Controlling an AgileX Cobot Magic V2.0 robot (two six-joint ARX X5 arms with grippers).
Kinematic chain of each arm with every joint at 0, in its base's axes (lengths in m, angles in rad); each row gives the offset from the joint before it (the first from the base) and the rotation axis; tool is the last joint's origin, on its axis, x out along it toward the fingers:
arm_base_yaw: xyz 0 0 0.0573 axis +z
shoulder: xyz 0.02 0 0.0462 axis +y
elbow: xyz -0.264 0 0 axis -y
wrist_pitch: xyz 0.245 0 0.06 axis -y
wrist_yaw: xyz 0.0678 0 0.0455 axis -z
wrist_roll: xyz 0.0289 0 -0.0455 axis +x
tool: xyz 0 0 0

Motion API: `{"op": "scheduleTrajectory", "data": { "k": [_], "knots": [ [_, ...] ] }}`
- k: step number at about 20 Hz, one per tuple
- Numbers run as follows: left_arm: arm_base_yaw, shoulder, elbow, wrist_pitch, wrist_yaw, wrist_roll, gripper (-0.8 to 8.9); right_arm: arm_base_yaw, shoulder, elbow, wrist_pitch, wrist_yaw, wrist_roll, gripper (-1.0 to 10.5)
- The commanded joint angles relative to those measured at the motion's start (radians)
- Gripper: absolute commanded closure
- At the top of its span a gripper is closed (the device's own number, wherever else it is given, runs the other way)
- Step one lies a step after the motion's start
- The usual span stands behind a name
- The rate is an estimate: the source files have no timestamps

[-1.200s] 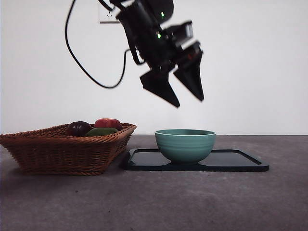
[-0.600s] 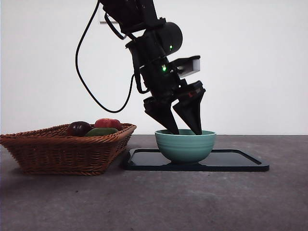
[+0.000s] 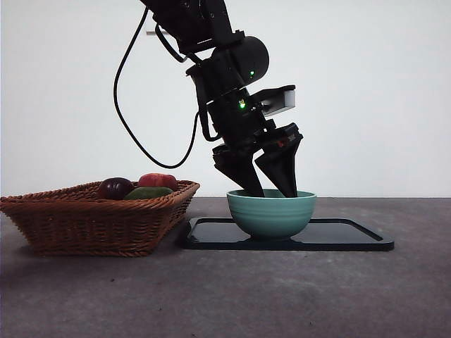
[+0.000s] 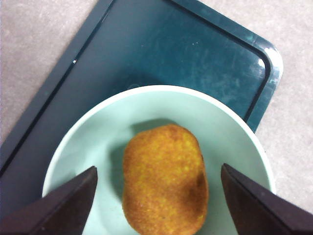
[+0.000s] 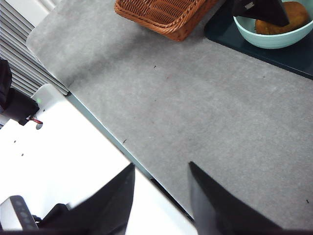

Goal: Pick up the wifruite, put it on the bowl, pick up the plate, put it on desk

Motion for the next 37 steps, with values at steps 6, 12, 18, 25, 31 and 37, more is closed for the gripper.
{"op": "scheduleTrajectory", "data": {
  "k": [6, 12, 18, 25, 31, 37],
  "knots": [
    [-0.019, 0.062, 0.032, 0.006, -0.002, 0.012, 4.12, 0.005, 0.002, 0.012, 0.003, 0.000, 0.009, 7.8],
    [-0.019, 0.062, 0.032, 0.013, -0.002, 0.011, 6.04, 0.005, 0.002, 0.012, 0.004, 0.006, 0.002, 7.8],
    [-0.006, -0.002, 0.120, -0.026, 0.023, -0.049, 6.04, 0.005, 0.002, 0.012, 0.004, 0.008, 0.002, 7.8],
    [0.077, -0.321, 0.161, -0.126, 0.040, -0.183, 6.04, 0.005, 0.002, 0.012, 0.006, 0.035, -0.003, 7.8],
    [0.214, -0.510, 0.157, -0.331, 0.040, -0.217, 6.04, 0.005, 0.002, 0.012, 0.012, 0.035, -0.010, 7.8],
    [0.319, -0.560, 0.092, -0.434, 0.040, -0.233, 6.04, 0.005, 0.002, 0.012, 0.050, 0.035, -0.014, 7.8]
  ]
}}
